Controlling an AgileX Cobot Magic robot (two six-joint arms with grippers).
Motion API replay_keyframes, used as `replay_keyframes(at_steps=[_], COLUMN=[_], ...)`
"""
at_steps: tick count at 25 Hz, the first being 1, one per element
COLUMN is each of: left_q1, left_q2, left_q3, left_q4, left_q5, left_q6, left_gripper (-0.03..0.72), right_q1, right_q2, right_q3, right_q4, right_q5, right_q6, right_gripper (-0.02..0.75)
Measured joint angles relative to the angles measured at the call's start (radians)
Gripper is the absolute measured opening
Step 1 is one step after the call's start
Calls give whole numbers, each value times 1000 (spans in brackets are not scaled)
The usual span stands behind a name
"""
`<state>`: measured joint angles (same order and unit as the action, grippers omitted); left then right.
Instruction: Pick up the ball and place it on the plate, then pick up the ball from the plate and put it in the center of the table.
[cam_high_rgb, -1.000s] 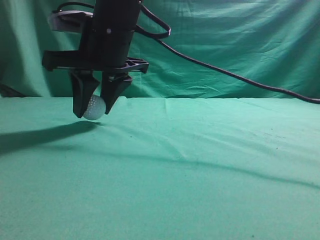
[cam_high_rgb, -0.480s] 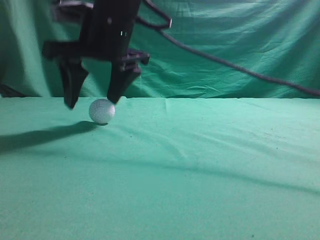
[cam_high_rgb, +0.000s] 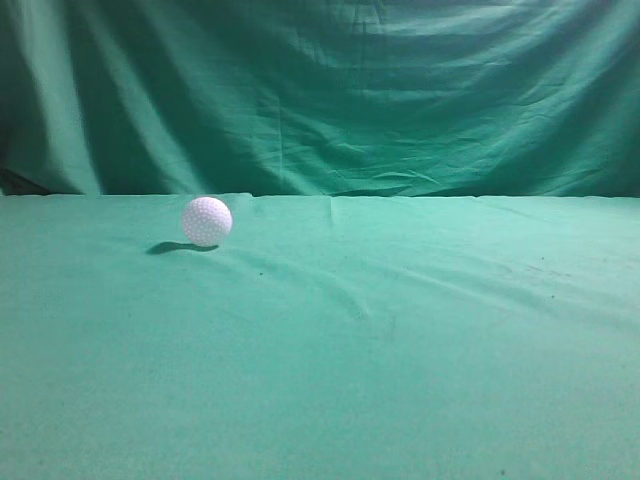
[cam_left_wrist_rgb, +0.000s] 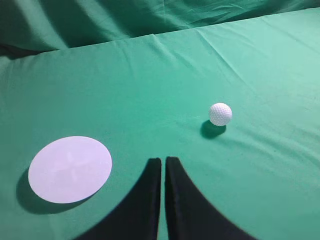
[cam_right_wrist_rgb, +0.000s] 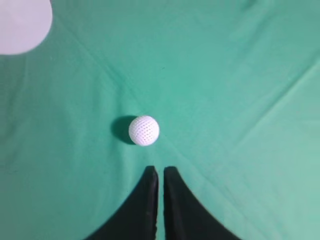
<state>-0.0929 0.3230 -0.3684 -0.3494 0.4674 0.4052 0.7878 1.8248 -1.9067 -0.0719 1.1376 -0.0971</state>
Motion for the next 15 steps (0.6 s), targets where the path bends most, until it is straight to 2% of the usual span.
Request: replay_keyframes(at_steps=[10,15], left_q1=[0,0], left_q2=[0,0], left_q3=[0,0], left_q4=[0,0], left_q5=[8,8], left_q6=[0,0], left_gripper=[0,0], right_q1=[0,0], right_q2=[-313,-457], right_q3=[-2,-6], right_q4=[-12,54], right_q5=[128,136], right_q6=[111,146], right_gripper=[0,0])
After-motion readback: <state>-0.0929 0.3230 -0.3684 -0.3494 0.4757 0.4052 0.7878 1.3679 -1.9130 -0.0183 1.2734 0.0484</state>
